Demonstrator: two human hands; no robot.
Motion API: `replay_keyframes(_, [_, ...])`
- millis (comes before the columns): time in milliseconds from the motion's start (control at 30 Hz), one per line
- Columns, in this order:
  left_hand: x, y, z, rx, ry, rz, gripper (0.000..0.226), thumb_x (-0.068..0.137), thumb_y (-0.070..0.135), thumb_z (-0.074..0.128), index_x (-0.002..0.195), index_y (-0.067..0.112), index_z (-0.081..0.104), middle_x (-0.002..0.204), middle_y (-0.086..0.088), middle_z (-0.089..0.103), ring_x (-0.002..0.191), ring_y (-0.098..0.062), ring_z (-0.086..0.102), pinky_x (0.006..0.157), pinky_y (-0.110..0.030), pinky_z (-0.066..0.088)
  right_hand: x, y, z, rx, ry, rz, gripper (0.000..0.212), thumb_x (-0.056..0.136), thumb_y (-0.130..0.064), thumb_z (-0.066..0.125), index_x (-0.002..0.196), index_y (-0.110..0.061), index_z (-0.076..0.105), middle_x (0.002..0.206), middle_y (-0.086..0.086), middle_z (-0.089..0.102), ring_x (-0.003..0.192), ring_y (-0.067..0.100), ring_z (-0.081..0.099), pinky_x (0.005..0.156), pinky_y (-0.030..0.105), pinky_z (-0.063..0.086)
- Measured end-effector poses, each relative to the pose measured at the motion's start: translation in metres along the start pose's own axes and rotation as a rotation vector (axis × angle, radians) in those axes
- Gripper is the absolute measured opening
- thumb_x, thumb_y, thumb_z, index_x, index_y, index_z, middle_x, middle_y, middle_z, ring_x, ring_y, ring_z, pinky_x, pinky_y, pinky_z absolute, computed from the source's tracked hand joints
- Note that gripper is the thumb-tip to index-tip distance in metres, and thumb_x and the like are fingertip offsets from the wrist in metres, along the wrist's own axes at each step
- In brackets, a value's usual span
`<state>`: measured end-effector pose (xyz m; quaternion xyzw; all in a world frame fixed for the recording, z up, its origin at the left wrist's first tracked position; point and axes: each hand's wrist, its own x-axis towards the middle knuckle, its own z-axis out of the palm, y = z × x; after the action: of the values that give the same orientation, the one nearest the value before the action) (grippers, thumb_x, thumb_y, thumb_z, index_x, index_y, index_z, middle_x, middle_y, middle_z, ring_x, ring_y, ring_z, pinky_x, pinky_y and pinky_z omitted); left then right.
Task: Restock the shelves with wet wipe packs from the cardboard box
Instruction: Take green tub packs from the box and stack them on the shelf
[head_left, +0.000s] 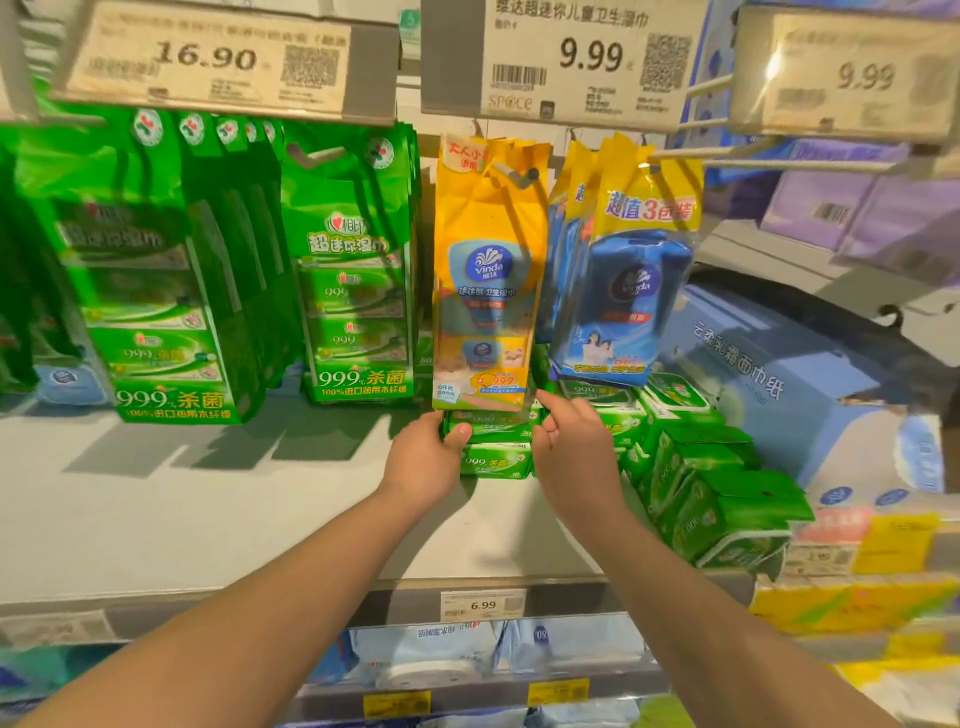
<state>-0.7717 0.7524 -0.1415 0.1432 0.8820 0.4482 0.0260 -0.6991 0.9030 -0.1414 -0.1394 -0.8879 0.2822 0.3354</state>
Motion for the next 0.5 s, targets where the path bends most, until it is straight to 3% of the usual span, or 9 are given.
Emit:
replay_keyframes(100, [-0.007, -0.005, 0.001, -0.118, -0.005, -0.084, 0.045, 0.100, 0.044, 0.049, 0.131, 0.013, 0.054, 0.126, -0.005, 0.061, 0.123, -0.031, 0.054, 0.097, -0.036, 0.044, -0.009, 0.002, -0.006, 0.040, 0.009, 0.070, 0.032, 0.091, -0.011, 0.050, 0.115, -0.001, 0.069, 0.096, 0.007, 0.065, 0.097, 0.023, 0.057, 0.079, 0.025, 0.036])
replay_keyframes(200, [-0.009, -0.008, 0.010, -0.190, -0.044, -0.146, 0.058, 0.103, 0.046, 0.039, 0.149, 0.010, 0.039, 0.152, -0.007, 0.044, 0.140, -0.028, 0.040, 0.111, -0.035, 0.033, -0.015, 0.003, -0.010, 0.094, -0.092, 0.184, 0.045, 0.085, -0.026, 0.038, 0.113, -0.007, 0.068, 0.093, 0.000, 0.064, 0.099, 0.025, 0.062, 0.075, 0.023, 0.036])
replay_keyframes(300, [-0.011, 0.000, 0.016, -0.202, -0.044, -0.128, 0.048, 0.106, 0.038, 0.034, 0.143, 0.010, 0.045, 0.144, -0.012, 0.052, 0.133, -0.031, 0.047, 0.105, -0.035, 0.038, -0.018, 0.008, -0.009, 0.068, -0.151, 0.154, 0.031, 0.099, -0.012, 0.048, 0.120, -0.007, 0.070, 0.113, 0.007, 0.073, 0.113, 0.025, 0.063, 0.080, 0.015, 0.032])
replay_keyframes(400, [-0.011, -0.004, 0.019, -0.166, -0.048, -0.126, 0.047, 0.104, 0.039, 0.037, 0.141, 0.012, 0.047, 0.138, -0.011, 0.057, 0.124, -0.031, 0.053, 0.097, -0.035, 0.042, -0.024, 0.010, -0.009, 0.088, -0.099, 0.089, 0.028, 0.099, -0.006, 0.056, 0.123, -0.004, 0.070, 0.117, 0.009, 0.074, 0.109, 0.027, 0.067, 0.084, 0.011, 0.034])
replay_keyframes(500, [-0.011, -0.014, 0.015, -0.121, -0.039, -0.095, 0.046, 0.101, 0.039, 0.048, 0.140, 0.015, 0.052, 0.136, -0.006, 0.060, 0.123, -0.027, 0.055, 0.096, -0.034, 0.044, -0.028, 0.013, -0.011, 0.154, -0.087, 0.102, 0.027, 0.099, -0.006, 0.057, 0.124, -0.002, 0.067, 0.112, 0.010, 0.074, 0.099, 0.028, 0.068, 0.085, 0.020, 0.044])
